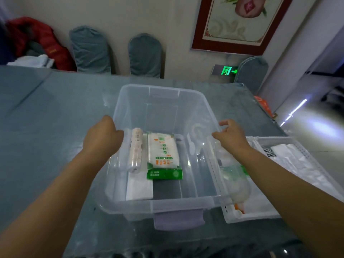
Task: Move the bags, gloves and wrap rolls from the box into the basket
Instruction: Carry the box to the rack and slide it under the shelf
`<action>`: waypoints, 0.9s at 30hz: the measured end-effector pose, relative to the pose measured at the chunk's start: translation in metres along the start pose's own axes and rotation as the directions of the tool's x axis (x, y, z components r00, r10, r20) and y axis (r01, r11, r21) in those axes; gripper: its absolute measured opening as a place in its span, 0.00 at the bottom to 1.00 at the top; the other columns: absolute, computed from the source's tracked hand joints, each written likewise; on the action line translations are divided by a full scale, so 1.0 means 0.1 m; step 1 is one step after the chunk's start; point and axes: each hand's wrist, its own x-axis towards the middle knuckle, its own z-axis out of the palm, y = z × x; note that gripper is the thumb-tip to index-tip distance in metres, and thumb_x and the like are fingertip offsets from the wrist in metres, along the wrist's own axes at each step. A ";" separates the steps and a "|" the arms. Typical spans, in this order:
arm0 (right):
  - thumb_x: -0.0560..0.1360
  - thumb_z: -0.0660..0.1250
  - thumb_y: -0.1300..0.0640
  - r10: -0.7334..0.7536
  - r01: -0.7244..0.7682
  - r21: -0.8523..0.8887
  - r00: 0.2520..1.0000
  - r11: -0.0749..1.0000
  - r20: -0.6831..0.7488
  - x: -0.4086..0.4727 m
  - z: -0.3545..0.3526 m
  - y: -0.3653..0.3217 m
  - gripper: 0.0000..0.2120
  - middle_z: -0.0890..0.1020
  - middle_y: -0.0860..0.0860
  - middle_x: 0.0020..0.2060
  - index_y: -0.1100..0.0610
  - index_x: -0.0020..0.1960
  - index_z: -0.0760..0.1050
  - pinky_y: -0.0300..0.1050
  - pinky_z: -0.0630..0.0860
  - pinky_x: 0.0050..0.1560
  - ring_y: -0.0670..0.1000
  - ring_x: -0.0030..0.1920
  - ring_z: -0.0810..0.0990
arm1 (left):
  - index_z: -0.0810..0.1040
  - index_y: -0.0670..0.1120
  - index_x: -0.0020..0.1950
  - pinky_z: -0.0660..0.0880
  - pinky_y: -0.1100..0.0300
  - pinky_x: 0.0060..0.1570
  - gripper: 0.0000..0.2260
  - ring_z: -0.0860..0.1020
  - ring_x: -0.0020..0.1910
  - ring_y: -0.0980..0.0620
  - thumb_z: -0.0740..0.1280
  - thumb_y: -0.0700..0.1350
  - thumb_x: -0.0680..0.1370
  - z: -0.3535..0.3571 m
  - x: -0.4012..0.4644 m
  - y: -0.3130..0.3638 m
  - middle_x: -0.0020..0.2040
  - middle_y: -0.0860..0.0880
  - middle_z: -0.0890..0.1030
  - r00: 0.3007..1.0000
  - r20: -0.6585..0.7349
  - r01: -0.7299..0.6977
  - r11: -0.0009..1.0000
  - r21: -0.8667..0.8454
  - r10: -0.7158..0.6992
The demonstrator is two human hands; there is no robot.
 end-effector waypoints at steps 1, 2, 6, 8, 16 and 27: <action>0.66 0.73 0.57 0.007 -0.007 0.014 1.000 1.000 -0.014 -0.01 -0.06 0.00 0.20 0.75 0.50 0.34 0.55 0.56 0.72 0.46 0.75 0.39 0.53 0.34 0.77 | 0.70 0.40 0.50 0.65 0.54 0.39 0.10 0.72 0.41 0.39 0.64 0.45 0.73 -0.03 0.01 0.05 0.46 0.37 0.77 1.000 -0.010 -0.012 1.000 -0.020 0.012; 0.65 0.73 0.57 0.010 -0.009 0.034 0.999 0.999 -0.030 -0.02 -0.13 0.00 0.20 0.75 0.50 0.34 0.55 0.56 0.72 0.47 0.76 0.39 0.53 0.33 0.76 | 0.70 0.40 0.50 0.65 0.54 0.39 0.11 0.72 0.41 0.39 0.64 0.45 0.72 -0.06 0.01 0.11 0.45 0.38 0.77 0.999 -0.019 -0.032 0.999 -0.037 0.032; 0.66 0.73 0.57 0.022 -0.014 0.070 0.993 0.997 -0.115 -0.14 -0.51 0.07 0.19 0.76 0.50 0.36 0.53 0.55 0.71 0.47 0.76 0.39 0.51 0.35 0.77 | 0.70 0.42 0.51 0.65 0.54 0.39 0.12 0.72 0.39 0.41 0.64 0.47 0.73 -0.14 -0.05 0.49 0.45 0.40 0.77 0.991 -0.054 -0.128 0.985 -0.116 0.122; 0.67 0.72 0.58 0.024 -0.006 0.102 0.985 0.995 -0.171 -0.23 -0.77 0.15 0.19 0.76 0.50 0.34 0.54 0.55 0.71 0.46 0.76 0.38 0.51 0.34 0.77 | 0.70 0.43 0.54 0.66 0.54 0.40 0.13 0.74 0.43 0.38 0.64 0.49 0.74 -0.15 -0.12 0.77 0.49 0.39 0.78 0.983 -0.063 -0.178 0.971 -0.161 0.170; 0.68 0.72 0.60 0.105 -0.014 0.240 0.923 0.971 -0.369 -0.73 -1.97 0.70 0.19 0.78 0.51 0.38 0.56 0.57 0.71 0.43 0.73 0.33 0.50 0.34 0.77 | 0.69 0.47 0.61 0.66 0.53 0.40 0.17 0.70 0.41 0.46 0.64 0.49 0.74 -0.11 -0.61 2.05 0.47 0.47 0.74 0.930 -0.060 -0.366 0.900 -0.236 0.362; 0.67 0.73 0.59 0.222 -0.031 0.367 0.843 0.930 -0.490 -1.21 -4.09 1.99 0.18 0.78 0.51 0.34 0.53 0.54 0.72 0.36 0.70 0.24 0.47 0.25 0.75 | 0.72 0.42 0.58 0.72 0.50 0.43 0.16 0.74 0.42 0.41 0.67 0.46 0.73 0.35 -1.81 4.15 0.44 0.44 0.75 0.805 -0.076 -0.583 0.759 -0.292 0.589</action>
